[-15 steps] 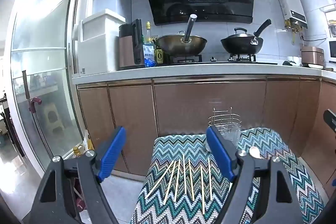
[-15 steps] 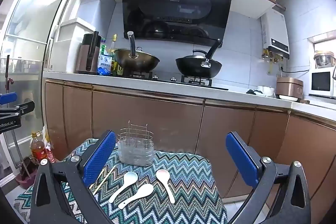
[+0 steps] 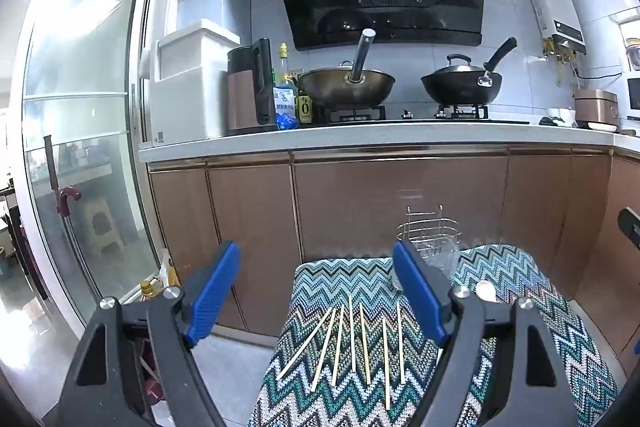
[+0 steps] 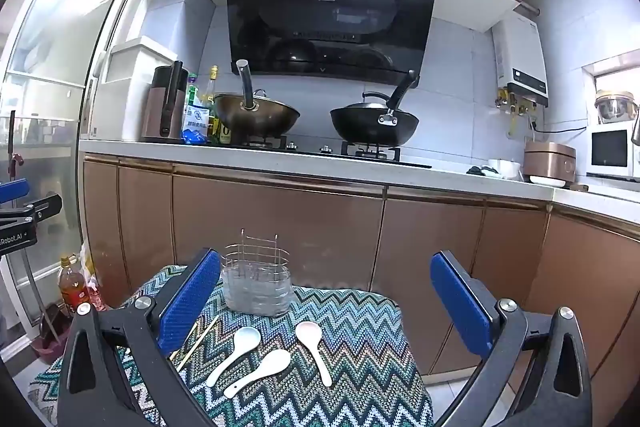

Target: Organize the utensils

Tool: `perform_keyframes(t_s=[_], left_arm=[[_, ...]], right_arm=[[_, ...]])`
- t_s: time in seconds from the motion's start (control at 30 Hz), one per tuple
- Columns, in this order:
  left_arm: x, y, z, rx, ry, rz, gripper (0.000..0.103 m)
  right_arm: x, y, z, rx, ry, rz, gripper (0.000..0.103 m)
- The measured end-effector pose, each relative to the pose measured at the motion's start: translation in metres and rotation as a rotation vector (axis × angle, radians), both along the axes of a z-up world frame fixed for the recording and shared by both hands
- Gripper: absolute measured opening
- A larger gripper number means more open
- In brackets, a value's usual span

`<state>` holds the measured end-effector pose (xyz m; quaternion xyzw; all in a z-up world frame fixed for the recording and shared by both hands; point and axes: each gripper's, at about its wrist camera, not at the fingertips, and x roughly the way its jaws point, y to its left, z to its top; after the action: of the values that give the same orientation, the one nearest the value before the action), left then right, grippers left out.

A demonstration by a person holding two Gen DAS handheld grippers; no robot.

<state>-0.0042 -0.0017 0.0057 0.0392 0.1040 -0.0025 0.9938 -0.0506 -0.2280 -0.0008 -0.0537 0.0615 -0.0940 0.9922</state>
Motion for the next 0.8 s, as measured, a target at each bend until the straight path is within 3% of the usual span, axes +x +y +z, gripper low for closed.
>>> perform_keyframes(t_s=[0.8], left_arm=[[-0.0020, -0.0023, 0.0002, 0.030, -0.034, 0.006, 0.078]], right_arm=[[0.0024, -0.0077, 0.0049, 0.017, 0.013, -0.039, 0.103]])
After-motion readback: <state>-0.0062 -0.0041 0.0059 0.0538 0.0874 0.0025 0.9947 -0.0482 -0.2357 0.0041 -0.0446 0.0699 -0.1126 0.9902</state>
